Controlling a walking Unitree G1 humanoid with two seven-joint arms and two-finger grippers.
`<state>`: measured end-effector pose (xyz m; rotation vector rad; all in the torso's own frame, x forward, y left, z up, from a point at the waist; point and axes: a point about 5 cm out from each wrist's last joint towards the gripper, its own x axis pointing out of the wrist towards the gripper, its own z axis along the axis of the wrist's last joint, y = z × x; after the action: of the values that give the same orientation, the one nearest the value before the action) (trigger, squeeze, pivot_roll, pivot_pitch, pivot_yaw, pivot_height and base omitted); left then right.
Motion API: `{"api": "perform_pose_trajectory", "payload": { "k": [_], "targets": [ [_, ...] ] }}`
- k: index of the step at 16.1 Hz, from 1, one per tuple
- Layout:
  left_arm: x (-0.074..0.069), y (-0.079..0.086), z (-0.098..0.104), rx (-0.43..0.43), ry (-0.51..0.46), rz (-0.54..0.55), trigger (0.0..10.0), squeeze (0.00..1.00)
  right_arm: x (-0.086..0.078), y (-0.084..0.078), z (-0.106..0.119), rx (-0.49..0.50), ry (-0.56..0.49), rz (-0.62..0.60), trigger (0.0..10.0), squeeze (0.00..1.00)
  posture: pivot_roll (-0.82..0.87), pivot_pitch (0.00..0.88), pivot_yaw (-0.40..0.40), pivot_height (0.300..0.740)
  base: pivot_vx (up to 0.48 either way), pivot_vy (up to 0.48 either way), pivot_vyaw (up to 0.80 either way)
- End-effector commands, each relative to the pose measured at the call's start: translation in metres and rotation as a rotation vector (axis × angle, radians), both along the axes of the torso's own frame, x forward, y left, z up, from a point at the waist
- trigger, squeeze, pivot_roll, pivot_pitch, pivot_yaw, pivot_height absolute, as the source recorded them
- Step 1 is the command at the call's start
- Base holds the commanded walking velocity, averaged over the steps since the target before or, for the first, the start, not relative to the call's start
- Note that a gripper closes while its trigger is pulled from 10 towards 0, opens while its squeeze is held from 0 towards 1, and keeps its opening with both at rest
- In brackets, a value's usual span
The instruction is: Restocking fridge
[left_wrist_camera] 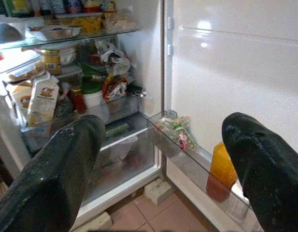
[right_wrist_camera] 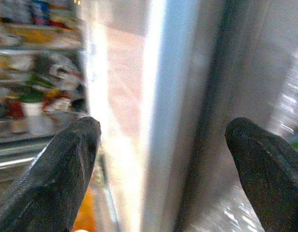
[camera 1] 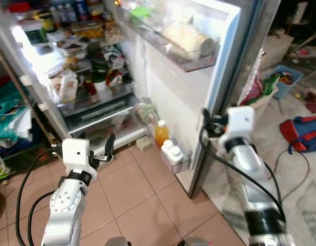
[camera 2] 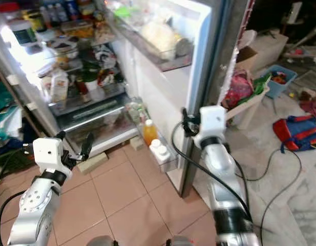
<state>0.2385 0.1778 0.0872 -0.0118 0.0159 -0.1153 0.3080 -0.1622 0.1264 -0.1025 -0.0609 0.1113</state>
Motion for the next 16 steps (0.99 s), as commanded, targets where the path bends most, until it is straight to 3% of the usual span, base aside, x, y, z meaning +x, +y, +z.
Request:
{"api": "perform_pose_trajectory", "payload": {
  "k": [1,6,8,12,15,16],
  "targets": [
    [0.001,0.0,0.001,0.01,-0.004,0.003,10.0,0.0,0.007,0.001,0.003,0.01,-0.011,0.03,10.0,0.0,0.06,0.027,0.027,0.74,0.0,0.0,0.0],
    [0.001,-0.001,0.001,0.011,-0.002,0.001,10.0,0.0,0.033,0.018,0.015,0.004,-0.036,0.109,10.0,0.0,0.08,0.028,0.019,0.74,0.0,0.0,0.0],
    [-0.002,-0.003,0.0,0.008,0.001,0.0,10.0,0.0,0.04,0.022,0.018,0.096,-0.025,0.107,10.0,0.0,0.09,0.03,0.016,0.74,0.0,0.0,0.0],
    [-0.003,-0.003,-0.001,0.006,0.006,-0.006,10.0,0.0,0.031,0.044,0.022,0.181,-0.028,0.301,10.0,0.0,0.09,0.035,0.02,0.74,0.0,0.0,0.0],
    [-0.002,-0.008,-0.001,-0.002,0.008,-0.041,10.0,0.0,0.009,0.063,0.03,0.318,0.027,0.557,10.0,0.0,0.08,0.036,0.024,0.74,0.0,0.0,0.0],
    [-0.004,-0.016,0.0,-0.026,0.009,-0.098,10.0,0.0,-0.001,0.066,0.033,0.34,0.044,0.643,10.0,0.0,0.08,0.038,0.025,0.74,0.0,0.0,0.0]
  ]
}}
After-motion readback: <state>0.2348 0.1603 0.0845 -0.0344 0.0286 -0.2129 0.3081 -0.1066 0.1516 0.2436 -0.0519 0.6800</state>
